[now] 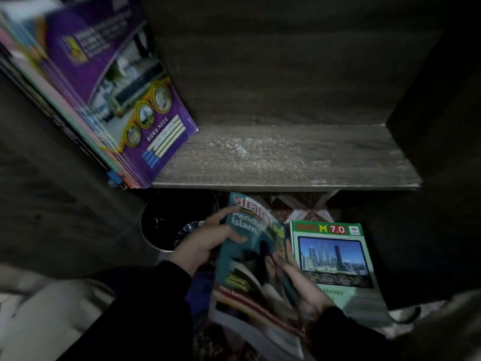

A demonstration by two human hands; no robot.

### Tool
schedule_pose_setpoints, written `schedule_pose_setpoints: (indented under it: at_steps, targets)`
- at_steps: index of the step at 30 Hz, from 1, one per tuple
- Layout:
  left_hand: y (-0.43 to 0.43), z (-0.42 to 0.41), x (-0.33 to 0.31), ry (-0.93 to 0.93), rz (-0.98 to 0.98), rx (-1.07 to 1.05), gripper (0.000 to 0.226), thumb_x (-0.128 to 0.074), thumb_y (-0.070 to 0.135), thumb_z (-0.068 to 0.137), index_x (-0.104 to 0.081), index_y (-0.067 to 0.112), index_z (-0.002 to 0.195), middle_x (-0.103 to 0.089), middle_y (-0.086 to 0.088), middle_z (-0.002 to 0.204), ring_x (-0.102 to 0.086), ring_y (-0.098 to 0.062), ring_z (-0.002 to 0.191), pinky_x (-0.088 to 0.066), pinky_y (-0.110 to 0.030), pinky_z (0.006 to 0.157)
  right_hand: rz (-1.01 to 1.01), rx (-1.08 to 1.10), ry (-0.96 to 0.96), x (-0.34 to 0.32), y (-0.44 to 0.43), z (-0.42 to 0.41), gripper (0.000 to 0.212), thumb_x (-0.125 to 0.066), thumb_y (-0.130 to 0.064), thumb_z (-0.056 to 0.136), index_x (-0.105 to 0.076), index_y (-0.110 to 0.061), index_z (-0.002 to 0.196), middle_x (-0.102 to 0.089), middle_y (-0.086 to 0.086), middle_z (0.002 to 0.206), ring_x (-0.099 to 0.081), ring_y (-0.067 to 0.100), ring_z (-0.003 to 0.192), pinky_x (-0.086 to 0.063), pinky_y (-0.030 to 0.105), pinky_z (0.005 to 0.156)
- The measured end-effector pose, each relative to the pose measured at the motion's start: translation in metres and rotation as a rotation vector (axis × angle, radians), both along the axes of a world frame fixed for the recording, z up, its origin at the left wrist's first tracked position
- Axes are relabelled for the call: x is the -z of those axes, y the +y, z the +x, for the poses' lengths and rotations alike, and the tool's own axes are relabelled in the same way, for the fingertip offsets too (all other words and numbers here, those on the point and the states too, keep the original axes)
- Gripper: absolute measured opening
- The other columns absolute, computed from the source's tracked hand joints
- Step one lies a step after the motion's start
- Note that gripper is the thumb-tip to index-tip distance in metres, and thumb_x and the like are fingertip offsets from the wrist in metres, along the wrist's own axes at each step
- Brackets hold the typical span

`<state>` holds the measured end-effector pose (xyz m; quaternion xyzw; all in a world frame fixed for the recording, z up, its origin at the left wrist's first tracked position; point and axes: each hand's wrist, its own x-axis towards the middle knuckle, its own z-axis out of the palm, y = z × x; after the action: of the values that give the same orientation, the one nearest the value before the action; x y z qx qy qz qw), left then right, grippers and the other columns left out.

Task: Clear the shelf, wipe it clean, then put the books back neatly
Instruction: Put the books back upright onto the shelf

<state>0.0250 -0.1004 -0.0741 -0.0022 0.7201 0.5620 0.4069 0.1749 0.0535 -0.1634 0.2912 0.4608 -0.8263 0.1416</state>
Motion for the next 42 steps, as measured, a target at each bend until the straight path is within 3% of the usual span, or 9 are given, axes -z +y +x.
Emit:
schedule_pose_setpoints:
  at_steps: [4, 7, 11, 18, 21, 26, 32, 38, 42]
  targets:
    - [-0.024, 0.005, -0.046, 0.024, -0.009, -0.033, 0.067, -0.067, -0.013, 0.074, -0.055, 0.024, 0.129, -0.071, -0.013, 0.103, -0.068, -0.025, 0.084, -0.056, -0.027, 0.066, 0.056, -0.216, 0.094, -0.053, 0.016, -0.009, 0.078, -0.074, -0.016, 0.078, -0.034, -0.04, 0.141, -0.06, -0.006, 0.127, -0.06, 0.01, 0.113, -0.047, 0.023, 0.094]
    - [-0.043, 0.016, -0.077, 0.043, -0.021, -0.016, 0.066, -0.069, -0.01, 0.075, -0.054, 0.024, 0.131, -0.072, -0.008, 0.099, -0.069, -0.02, 0.078, -0.054, -0.021, 0.057, 0.069, -0.452, 0.07, -0.091, 0.025, -0.008, 0.097, -0.085, -0.008, 0.067, -0.033, -0.046, 0.14, -0.055, -0.005, 0.136, -0.056, 0.013, 0.121, -0.044, 0.036, 0.103]
    - [-0.059, 0.028, -0.122, 0.142, 0.038, 0.027, 0.07, -0.073, -0.006, 0.074, -0.053, 0.041, 0.122, -0.074, 0.001, 0.096, -0.071, -0.021, 0.086, -0.055, -0.03, 0.067, 0.247, -0.535, 0.131, -0.148, 0.025, -0.011, 0.107, -0.077, 0.006, 0.07, -0.024, -0.055, 0.14, -0.043, -0.015, 0.141, -0.058, 0.005, 0.113, -0.052, 0.024, 0.084]
    - [-0.06, -0.007, -0.167, 0.624, 0.297, -0.142, 0.081, -0.069, -0.016, 0.074, -0.051, 0.042, 0.127, -0.068, 0.011, 0.111, -0.067, -0.008, 0.099, -0.056, -0.027, 0.08, 0.866, -0.486, 0.557, -0.232, 0.025, -0.102, 0.128, -0.087, 0.0, 0.057, -0.005, -0.065, 0.131, -0.009, -0.031, 0.146, -0.014, -0.004, 0.14, -0.021, 0.015, 0.111]
    - [-0.055, -0.029, -0.166, 0.953, 0.268, -0.237, 0.083, -0.07, -0.008, 0.078, -0.045, 0.055, 0.127, -0.052, 0.023, 0.13, -0.053, 0.009, 0.115, -0.047, -0.016, 0.093, 1.09, -0.435, 0.712, -0.247, 0.025, -0.158, 0.136, -0.09, -0.007, 0.055, 0.002, -0.066, 0.137, -0.019, -0.015, 0.152, -0.021, 0.016, 0.142, -0.024, 0.036, 0.116]
    - [-0.047, -0.07, -0.138, 1.308, 0.078, -0.476, 0.083, -0.067, 0.006, 0.086, -0.028, 0.059, 0.136, -0.034, 0.036, 0.136, -0.032, 0.013, 0.129, -0.031, -0.018, 0.105, 1.275, -0.382, 0.861, -0.26, 0.014, -0.229, 0.129, -0.085, -0.008, 0.067, 0.006, -0.067, 0.136, -0.015, -0.003, 0.15, -0.018, 0.007, 0.135, -0.022, 0.023, 0.111]
    - [-0.036, -0.104, -0.096, 1.524, -0.07, -0.755, 0.077, -0.068, 0.005, 0.086, -0.032, 0.047, 0.138, -0.046, 0.014, 0.12, -0.035, 0.02, 0.11, -0.024, 0.004, 0.093, 1.321, -0.455, 0.992, -0.247, -0.002, -0.298, 0.126, -0.083, -0.006, 0.069, 0.005, -0.063, 0.139, -0.013, -0.013, 0.153, -0.019, 0.007, 0.139, -0.025, 0.027, 0.114]
    - [-0.035, -0.132, -0.072, 1.675, -0.117, -0.762, 0.067, -0.064, 0.009, 0.089, -0.033, 0.04, 0.139, -0.053, -0.015, 0.109, -0.048, -0.012, 0.092, -0.027, 0.001, 0.087, 1.294, -0.406, 0.981, -0.229, -0.01, -0.332, 0.12, -0.078, -0.002, 0.074, 0.002, -0.07, 0.133, -0.013, -0.009, 0.153, -0.02, 0.0, 0.13, -0.03, 0.006, 0.098]
    - [-0.03, -0.139, -0.064, 1.67, -0.133, -0.742, 0.076, -0.06, 0.013, 0.093, -0.019, 0.05, 0.145, -0.05, -0.024, 0.121, -0.044, -0.01, 0.091, -0.032, -0.008, 0.084, 1.29, -0.426, 0.955, -0.226, -0.008, -0.344, 0.119, -0.077, -0.003, 0.075, 0.003, -0.069, 0.135, -0.011, -0.013, 0.146, -0.017, 0.001, 0.131, -0.031, 0.006, 0.094]
